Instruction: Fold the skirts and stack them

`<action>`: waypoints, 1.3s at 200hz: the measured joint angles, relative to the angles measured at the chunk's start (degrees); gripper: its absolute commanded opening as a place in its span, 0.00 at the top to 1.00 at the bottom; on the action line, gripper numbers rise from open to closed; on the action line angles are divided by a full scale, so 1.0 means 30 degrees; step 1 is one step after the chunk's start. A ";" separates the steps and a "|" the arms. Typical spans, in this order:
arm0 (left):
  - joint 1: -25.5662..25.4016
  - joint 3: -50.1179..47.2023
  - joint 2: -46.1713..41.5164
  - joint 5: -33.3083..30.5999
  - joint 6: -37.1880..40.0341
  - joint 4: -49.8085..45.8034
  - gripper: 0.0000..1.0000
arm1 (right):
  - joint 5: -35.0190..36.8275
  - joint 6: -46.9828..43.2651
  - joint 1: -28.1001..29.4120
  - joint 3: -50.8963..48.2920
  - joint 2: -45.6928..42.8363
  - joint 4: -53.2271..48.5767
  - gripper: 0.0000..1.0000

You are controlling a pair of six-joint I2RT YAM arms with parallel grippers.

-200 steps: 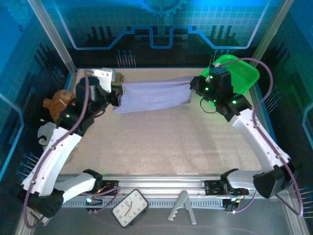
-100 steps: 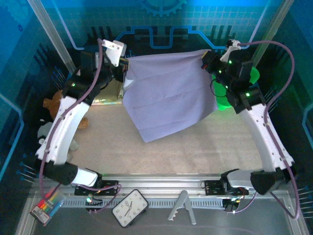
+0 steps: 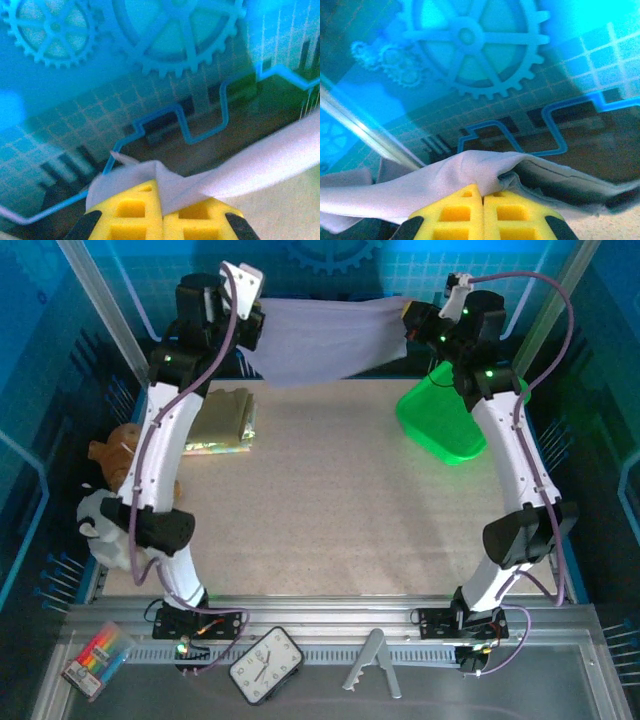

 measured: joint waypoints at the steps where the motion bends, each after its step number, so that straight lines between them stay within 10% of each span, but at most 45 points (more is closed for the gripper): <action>1: -0.0015 -0.0430 -0.0226 -0.0066 0.0095 0.0102 1.00 | -0.0066 -0.0036 -0.0007 -0.0073 -0.0029 0.0015 1.00; 39: -0.1552 -1.4579 -0.6521 -0.2754 0.1792 0.4182 0.93 | -0.3118 -0.2025 -0.0036 -0.8830 -0.2820 0.1056 1.00; 53: -0.2579 -1.8870 -0.7919 -0.4095 0.1107 0.4772 0.47 | -0.3570 -0.2506 0.0044 -1.2888 -0.3570 0.1013 0.99; 67: -0.4036 -2.2556 -0.9078 -0.5595 -0.0393 0.4510 0.02 | -0.3789 -0.2616 0.0189 -1.6677 -0.4044 0.0437 0.58; 81: -0.5727 -2.5012 -1.0040 -0.6790 -0.2259 0.3351 0.01 | -0.3825 -0.2565 0.0372 -1.9424 -0.4357 -0.0546 0.01; 150: -0.6674 -2.5937 -1.3872 -0.8531 -0.9428 0.1705 0.01 | 0.0794 -0.1231 0.2266 -2.1573 -0.8765 -0.1931 0.00; 260: -0.1202 -2.0757 0.0780 0.0481 -1.8972 0.5894 0.01 | 0.1457 0.1836 0.3730 -1.7099 -0.0452 0.1326 0.00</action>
